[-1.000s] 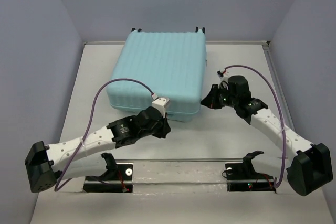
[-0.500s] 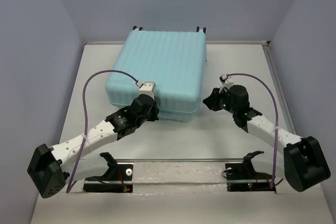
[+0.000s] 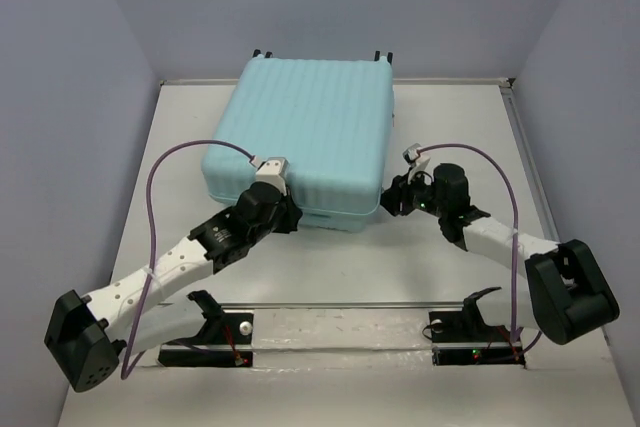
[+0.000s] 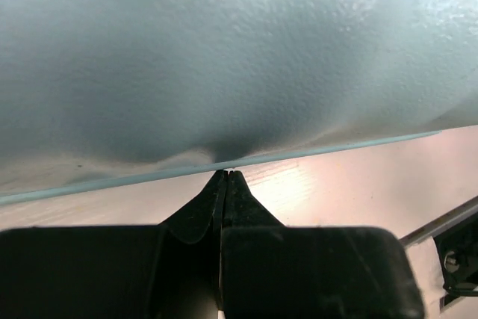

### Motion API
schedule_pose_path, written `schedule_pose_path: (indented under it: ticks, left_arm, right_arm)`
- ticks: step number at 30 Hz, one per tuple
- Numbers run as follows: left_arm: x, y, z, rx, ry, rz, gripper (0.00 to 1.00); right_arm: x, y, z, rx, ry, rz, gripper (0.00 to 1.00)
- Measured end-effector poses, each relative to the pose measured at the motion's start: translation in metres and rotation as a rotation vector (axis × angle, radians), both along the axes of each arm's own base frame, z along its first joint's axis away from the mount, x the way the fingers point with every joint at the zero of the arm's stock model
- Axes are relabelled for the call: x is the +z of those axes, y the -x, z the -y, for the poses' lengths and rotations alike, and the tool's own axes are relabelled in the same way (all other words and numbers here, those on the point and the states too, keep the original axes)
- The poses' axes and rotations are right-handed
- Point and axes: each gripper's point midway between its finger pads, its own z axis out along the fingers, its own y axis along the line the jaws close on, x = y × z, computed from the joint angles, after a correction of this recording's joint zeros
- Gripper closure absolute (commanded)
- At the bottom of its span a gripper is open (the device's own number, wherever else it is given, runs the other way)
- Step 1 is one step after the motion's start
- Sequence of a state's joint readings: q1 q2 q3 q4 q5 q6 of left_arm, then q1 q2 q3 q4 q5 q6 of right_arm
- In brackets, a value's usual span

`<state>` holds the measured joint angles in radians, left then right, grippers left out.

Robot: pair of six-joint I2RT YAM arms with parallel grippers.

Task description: Pack the luggage

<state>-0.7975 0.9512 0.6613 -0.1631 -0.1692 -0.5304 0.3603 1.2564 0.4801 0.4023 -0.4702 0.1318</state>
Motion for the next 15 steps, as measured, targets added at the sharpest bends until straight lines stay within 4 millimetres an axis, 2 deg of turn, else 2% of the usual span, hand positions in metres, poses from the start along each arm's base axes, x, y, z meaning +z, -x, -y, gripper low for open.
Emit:
schedule_pose_path:
  ticks: [4,9,11,13,15]
  left_arm:
    - [-0.001,0.006,0.010,-0.050,0.031,-0.002,0.94]
    - [0.001,0.021,0.034,-0.149,0.050,0.005,0.94]
    - [-0.006,0.030,0.046,-0.200,0.032,-0.007,0.94]
    - [-0.014,0.035,0.053,-0.228,0.013,-0.025,0.94]
    - [-0.021,0.038,0.060,-0.247,-0.002,-0.039,0.94]
  right_arm:
    - [-0.005,-0.003,0.000,0.025,0.023,0.022,0.59]
    - [0.007,-0.011,0.001,0.042,0.019,0.104,0.60]
    - [0.008,-0.012,0.001,0.049,0.017,0.115,0.70]
    - [0.009,-0.012,0.001,0.061,0.013,0.124,0.73]
    - [0.008,-0.013,0.000,0.074,0.008,0.131,0.86]
